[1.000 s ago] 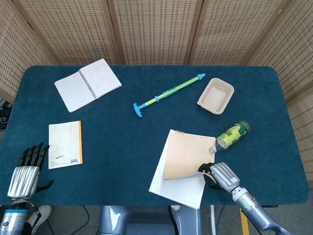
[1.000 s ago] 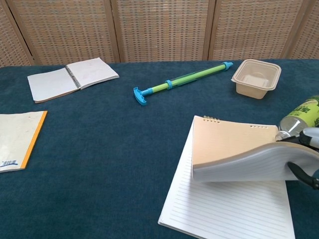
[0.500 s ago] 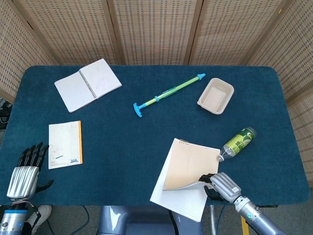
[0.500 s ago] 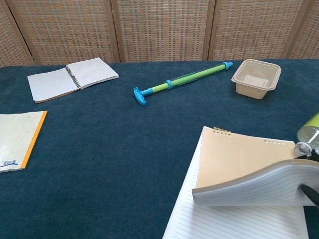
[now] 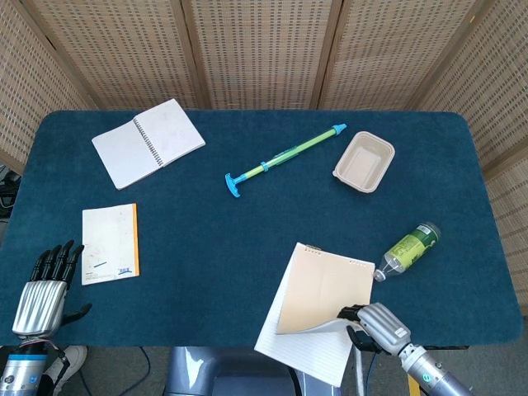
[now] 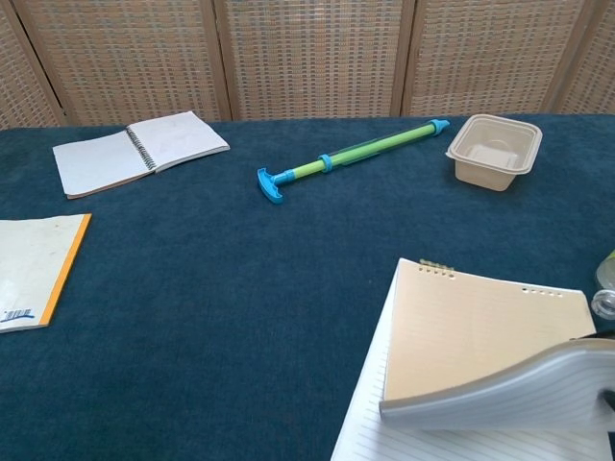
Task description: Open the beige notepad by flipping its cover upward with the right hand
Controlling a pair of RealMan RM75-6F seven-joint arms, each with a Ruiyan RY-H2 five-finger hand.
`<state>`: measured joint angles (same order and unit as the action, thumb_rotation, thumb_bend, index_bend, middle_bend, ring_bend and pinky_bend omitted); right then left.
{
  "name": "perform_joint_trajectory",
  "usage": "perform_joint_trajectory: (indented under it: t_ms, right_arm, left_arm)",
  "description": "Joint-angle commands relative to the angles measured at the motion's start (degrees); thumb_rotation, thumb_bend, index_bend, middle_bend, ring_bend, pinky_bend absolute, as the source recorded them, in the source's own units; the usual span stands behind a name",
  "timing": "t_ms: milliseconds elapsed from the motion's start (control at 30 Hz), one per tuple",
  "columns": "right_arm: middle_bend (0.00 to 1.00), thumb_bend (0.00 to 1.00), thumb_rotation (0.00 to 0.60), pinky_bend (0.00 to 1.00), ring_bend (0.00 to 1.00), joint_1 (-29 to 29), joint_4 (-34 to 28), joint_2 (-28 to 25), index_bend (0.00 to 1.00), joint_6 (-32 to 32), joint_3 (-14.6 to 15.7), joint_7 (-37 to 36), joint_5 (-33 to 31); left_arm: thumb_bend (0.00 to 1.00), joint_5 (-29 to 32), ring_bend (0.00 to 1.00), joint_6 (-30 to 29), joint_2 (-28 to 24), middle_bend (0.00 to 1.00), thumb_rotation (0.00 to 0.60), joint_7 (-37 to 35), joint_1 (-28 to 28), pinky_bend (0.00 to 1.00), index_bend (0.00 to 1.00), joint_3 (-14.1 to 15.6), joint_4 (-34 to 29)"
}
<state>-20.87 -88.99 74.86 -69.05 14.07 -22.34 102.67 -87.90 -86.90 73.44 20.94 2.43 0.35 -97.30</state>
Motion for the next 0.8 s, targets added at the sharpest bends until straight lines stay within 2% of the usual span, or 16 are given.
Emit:
perform_joint_trajectory:
  t_ms: [33, 167, 433, 567, 800]
  right_arm:
    - [0.53, 0.88, 0.6, 0.6, 0.48, 0.1, -0.36, -0.03, 0.65, -0.36, 0.07, 0.42, 0.4]
    - [0.53, 0.88, 0.6, 0.6, 0.48, 0.24, -0.64, 0.07, 0.65, -1.49, -0.98, 0.73, 0.09]
    - [0.53, 0.87, 0.6, 0.6, 0.48, -0.52, -1.54, 0.29, 0.66, -3.57, -5.78, 2.04, -2.24]
    - [0.53, 0.87, 0.6, 0.6, 0.48, -1.59, -2.86, 0.07, 0.66, -3.46, -8.65, 3.26, -4.05]
    - [0.53, 0.86, 0.6, 0.6, 0.48, -4.66, -3.9, 0.37, 0.66, -0.95, -15.96, 6.0, -10.87]
  left_arm:
    - [0.02, -0.07, 0.0, -0.12, -0.06, 0.0, 0.6, -0.16, -0.04, 0.05, 0.0, -0.01, -0.03]
    - [0.02, -0.03, 0.0, -0.08, -0.17, 0.0, 0.6, -0.36, -0.06, 0.05, 0.0, -0.02, -0.1]
    - [0.02, 0.31, 0.0, 0.22, -0.08, 0.0, 0.6, -0.25, 0.01, 0.05, 0.0, -0.09, 0.02]
    - [0.02, 0.56, 0.0, 0.35, 0.08, 0.0, 0.6, -0.21, 0.08, 0.05, 0.0, -0.23, 0.29]
    - [0.02, 0.94, 0.0, 0.58, 0.47, 0.0, 0.6, -0.32, 0.25, 0.05, 0.0, -0.48, 1.02]
